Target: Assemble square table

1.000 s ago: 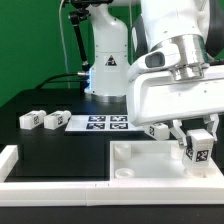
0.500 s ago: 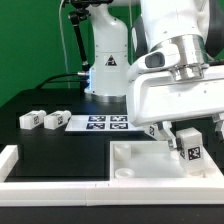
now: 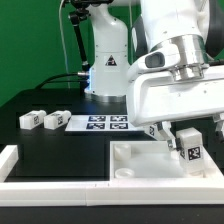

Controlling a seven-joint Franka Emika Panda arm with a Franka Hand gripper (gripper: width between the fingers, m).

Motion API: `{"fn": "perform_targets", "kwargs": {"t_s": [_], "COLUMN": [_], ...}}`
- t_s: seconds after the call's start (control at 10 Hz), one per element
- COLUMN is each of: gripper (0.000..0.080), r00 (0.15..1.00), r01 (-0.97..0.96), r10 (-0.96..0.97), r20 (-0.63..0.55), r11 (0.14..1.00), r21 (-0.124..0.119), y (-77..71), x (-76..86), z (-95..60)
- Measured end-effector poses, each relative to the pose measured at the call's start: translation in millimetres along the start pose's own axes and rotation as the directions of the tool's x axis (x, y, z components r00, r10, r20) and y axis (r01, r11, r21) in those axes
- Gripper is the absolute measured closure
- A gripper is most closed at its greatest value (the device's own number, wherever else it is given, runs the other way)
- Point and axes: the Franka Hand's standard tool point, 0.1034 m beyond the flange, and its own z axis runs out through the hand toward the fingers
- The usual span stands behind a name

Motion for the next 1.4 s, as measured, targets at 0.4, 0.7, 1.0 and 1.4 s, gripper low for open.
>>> {"fn": "perform_targets", "kwargs": {"t_s": [0.4, 0.7, 1.0, 1.4], "gripper": [0.0151, 0.0151, 0.0151, 0.0408], "r00": [0.990, 0.926, 0.832, 0.834], "r01": [-0.026, -0.117, -0.175, -0.198], "r10": [0.023, 0.085, 0.095, 0.124], "r20": [0.138, 0.368, 0.547, 0.537], "r11": [1.000, 0.991, 0.980, 0.977], "r21": [0.016, 0.066, 0.096, 0.080], "y": [29.6, 18.9, 1.1, 2.0], "x": [-1.7, -1.2, 12.2, 12.3], "z": [-8.6, -5.0, -2.2, 0.3]}}
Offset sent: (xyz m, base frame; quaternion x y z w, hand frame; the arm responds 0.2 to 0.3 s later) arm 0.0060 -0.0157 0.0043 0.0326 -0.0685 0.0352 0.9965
